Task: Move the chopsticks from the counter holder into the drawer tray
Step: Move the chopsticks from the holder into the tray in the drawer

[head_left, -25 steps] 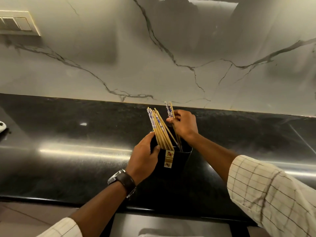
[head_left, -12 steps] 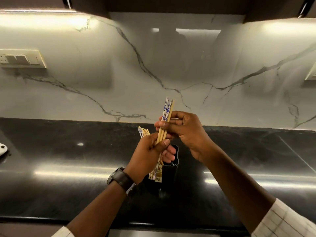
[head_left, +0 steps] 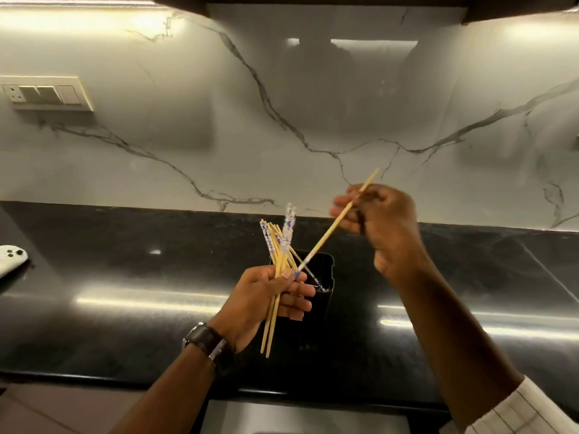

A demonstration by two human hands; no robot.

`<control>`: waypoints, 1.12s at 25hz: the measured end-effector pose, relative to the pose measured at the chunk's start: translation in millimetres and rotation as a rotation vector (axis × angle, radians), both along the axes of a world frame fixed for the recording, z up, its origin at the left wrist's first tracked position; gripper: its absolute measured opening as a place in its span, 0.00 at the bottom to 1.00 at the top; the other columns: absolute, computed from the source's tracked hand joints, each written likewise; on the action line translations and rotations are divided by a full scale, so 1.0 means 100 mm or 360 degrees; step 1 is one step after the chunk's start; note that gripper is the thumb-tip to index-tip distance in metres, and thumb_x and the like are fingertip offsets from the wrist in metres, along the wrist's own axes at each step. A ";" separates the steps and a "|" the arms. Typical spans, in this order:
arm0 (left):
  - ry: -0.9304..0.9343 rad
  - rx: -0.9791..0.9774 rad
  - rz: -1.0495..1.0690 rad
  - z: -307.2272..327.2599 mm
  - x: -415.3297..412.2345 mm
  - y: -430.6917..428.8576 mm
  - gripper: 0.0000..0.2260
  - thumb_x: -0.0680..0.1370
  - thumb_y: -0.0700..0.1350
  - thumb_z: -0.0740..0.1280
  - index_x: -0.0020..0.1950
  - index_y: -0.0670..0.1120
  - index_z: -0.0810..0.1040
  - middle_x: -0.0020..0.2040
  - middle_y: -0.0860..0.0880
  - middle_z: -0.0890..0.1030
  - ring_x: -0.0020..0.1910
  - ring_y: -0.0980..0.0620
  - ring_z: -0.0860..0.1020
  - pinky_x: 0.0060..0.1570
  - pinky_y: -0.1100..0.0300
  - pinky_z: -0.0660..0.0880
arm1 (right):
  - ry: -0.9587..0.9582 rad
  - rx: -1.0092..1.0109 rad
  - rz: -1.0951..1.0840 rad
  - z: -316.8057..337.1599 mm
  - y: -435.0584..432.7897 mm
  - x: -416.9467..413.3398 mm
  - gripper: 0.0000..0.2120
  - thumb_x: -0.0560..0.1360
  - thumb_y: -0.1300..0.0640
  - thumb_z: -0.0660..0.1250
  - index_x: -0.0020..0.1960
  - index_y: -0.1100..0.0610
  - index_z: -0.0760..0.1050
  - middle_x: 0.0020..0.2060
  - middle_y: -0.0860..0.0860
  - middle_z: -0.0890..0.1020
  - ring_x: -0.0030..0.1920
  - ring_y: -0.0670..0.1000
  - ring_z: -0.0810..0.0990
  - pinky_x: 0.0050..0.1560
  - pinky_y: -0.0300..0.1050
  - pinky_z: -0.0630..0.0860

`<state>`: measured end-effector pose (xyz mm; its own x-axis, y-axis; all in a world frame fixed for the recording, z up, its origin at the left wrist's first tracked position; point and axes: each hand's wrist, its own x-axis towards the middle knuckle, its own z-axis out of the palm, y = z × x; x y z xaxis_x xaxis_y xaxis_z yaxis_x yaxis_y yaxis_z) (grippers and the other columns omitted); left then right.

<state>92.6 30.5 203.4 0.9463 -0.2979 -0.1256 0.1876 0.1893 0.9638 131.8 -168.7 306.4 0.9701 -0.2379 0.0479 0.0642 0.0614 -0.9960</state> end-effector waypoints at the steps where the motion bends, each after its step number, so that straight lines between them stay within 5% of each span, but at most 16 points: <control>1: 0.0048 -0.0068 0.0131 0.00 -0.01 0.03 0.15 0.85 0.44 0.59 0.61 0.34 0.78 0.56 0.32 0.83 0.51 0.36 0.84 0.53 0.43 0.81 | -0.0142 0.0238 -0.0216 0.06 -0.06 -0.04 0.07 0.83 0.63 0.64 0.58 0.63 0.78 0.47 0.59 0.88 0.45 0.54 0.90 0.46 0.46 0.86; 4: 0.0169 -0.0482 0.0380 0.10 -0.03 0.00 0.16 0.85 0.43 0.57 0.63 0.33 0.76 0.57 0.32 0.83 0.57 0.35 0.83 0.59 0.43 0.78 | -0.0454 0.0881 -0.0348 -0.03 0.00 -0.29 0.12 0.81 0.64 0.66 0.64 0.67 0.74 0.53 0.62 0.87 0.53 0.57 0.88 0.55 0.51 0.84; 8: 0.0301 -0.0930 0.0544 0.32 -0.06 -0.29 0.15 0.85 0.42 0.56 0.63 0.32 0.75 0.58 0.32 0.83 0.58 0.36 0.83 0.62 0.42 0.77 | 0.0044 0.0837 -0.0164 -0.70 0.64 -0.77 0.10 0.77 0.64 0.71 0.58 0.62 0.80 0.50 0.56 0.88 0.53 0.56 0.88 0.60 0.59 0.81; 11: 0.0286 -0.0809 0.0585 0.26 -0.17 -0.31 0.14 0.85 0.42 0.58 0.63 0.35 0.76 0.49 0.37 0.85 0.54 0.39 0.85 0.61 0.42 0.78 | 0.0261 0.0624 -0.0085 -1.11 0.84 -1.04 0.07 0.74 0.64 0.74 0.51 0.58 0.85 0.48 0.55 0.88 0.52 0.55 0.88 0.58 0.60 0.82; 15: 0.0195 -0.0482 0.0322 0.11 -0.41 -0.20 0.12 0.84 0.43 0.59 0.59 0.36 0.77 0.38 0.43 0.80 0.40 0.45 0.84 0.47 0.48 0.83 | 0.0001 -0.0073 -0.0324 -1.17 0.63 -1.10 0.10 0.76 0.59 0.74 0.54 0.47 0.83 0.55 0.44 0.84 0.57 0.44 0.83 0.61 0.52 0.81; 20: 0.0296 -0.0294 -0.0383 -0.11 -0.64 -0.15 0.10 0.84 0.42 0.59 0.57 0.40 0.77 0.41 0.42 0.76 0.37 0.45 0.78 0.41 0.50 0.78 | -0.0045 -0.0013 0.0069 -0.84 0.37 -0.84 0.24 0.84 0.55 0.62 0.79 0.52 0.63 0.67 0.50 0.80 0.61 0.46 0.82 0.61 0.43 0.81; 23: 0.0386 -0.0286 -0.0559 -0.20 -0.74 -0.19 0.09 0.85 0.42 0.58 0.57 0.41 0.77 0.40 0.42 0.74 0.35 0.46 0.75 0.39 0.52 0.75 | 0.0033 -0.0258 0.0360 -0.87 0.34 -0.82 0.19 0.85 0.57 0.59 0.75 0.57 0.68 0.59 0.55 0.84 0.54 0.51 0.87 0.57 0.49 0.84; 28: 0.0463 0.0012 -0.0645 -0.35 -0.88 -0.14 0.10 0.85 0.42 0.58 0.56 0.39 0.77 0.37 0.45 0.73 0.32 0.50 0.72 0.33 0.57 0.71 | 0.0090 -0.0092 0.0406 -1.05 0.03 -0.99 0.21 0.82 0.62 0.66 0.73 0.54 0.69 0.54 0.59 0.86 0.50 0.56 0.88 0.52 0.55 0.85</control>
